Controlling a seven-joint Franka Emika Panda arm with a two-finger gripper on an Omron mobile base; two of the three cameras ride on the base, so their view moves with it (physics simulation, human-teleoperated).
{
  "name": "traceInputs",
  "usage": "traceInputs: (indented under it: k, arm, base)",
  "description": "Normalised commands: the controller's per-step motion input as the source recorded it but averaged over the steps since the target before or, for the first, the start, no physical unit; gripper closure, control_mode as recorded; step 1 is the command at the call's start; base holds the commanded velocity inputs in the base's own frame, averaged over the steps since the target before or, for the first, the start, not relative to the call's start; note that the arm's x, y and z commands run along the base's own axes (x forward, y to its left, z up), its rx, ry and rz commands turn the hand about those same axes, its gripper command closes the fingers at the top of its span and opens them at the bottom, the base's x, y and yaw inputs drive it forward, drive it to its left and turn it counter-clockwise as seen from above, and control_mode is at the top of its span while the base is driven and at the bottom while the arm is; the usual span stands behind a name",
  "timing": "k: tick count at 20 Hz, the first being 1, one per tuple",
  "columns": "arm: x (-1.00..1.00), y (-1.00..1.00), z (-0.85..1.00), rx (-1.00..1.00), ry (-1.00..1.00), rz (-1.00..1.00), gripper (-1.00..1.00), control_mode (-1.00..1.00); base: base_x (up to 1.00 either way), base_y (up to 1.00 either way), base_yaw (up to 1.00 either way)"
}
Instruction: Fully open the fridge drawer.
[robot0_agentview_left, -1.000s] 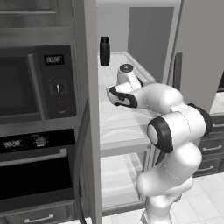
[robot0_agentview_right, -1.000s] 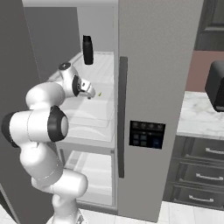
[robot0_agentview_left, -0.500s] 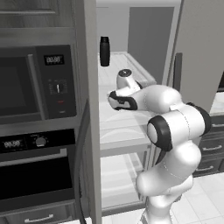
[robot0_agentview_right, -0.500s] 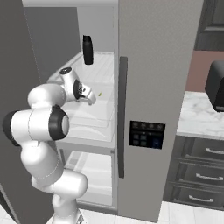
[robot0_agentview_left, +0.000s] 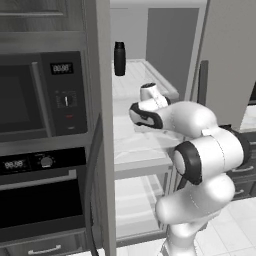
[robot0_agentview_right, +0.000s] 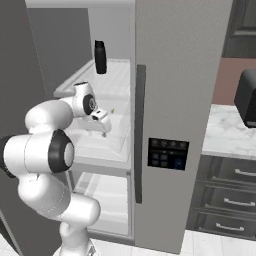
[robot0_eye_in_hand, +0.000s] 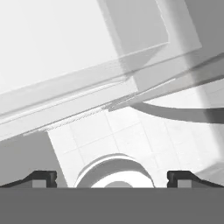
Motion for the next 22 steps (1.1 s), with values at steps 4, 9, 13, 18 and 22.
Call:
traceInputs:
  k: [4,9,13,18,22]
  arm:
    - [-1.00,-0.46,-0.16,-0.03,0.37,-0.10,-1.00,-1.00]
    - [-1.00,-0.49,-0.08,-0.01,0.31,-0.09,-1.00,-1.00]
    - [-1.00,-0.49,0.04,0.00,0.14,-0.08,-1.00,-1.00]
    - [-1.00,-0.21,0.82,0.06,-0.10,-0.09,-1.00,-1.00]
    - [-0.98,-0.03,1.00,0.09,-0.25,-0.09,-1.00,-1.00]
  base:
    - [0.00,0.00,0.00]
    - [0.00,0.00,0.00]
    - [0.00,0.00,0.00]
    - [0.00,0.00,0.00]
    - [0.00,0.00,0.00]
